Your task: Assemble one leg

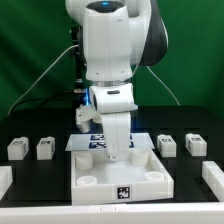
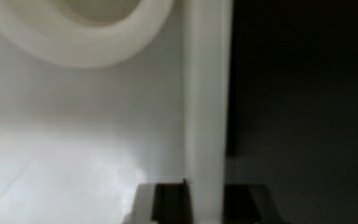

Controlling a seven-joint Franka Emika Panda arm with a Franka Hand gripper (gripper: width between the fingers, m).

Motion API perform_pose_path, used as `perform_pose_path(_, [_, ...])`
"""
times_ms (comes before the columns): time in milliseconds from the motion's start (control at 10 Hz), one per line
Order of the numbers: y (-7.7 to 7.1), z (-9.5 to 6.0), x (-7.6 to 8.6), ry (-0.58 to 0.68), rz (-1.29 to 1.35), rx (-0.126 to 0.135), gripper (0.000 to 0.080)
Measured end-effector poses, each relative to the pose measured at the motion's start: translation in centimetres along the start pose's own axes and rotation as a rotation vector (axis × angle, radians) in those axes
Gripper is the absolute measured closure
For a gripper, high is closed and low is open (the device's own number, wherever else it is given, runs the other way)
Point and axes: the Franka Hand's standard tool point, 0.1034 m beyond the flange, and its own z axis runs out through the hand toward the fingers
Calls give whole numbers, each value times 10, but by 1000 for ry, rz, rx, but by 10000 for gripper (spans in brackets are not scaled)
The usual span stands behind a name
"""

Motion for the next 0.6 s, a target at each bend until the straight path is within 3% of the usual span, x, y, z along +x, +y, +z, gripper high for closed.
perform_pose_path(500, [1,0,1,0,6,-1,736])
perform_pose_path(600, [10,0,5,2,26,-10,736])
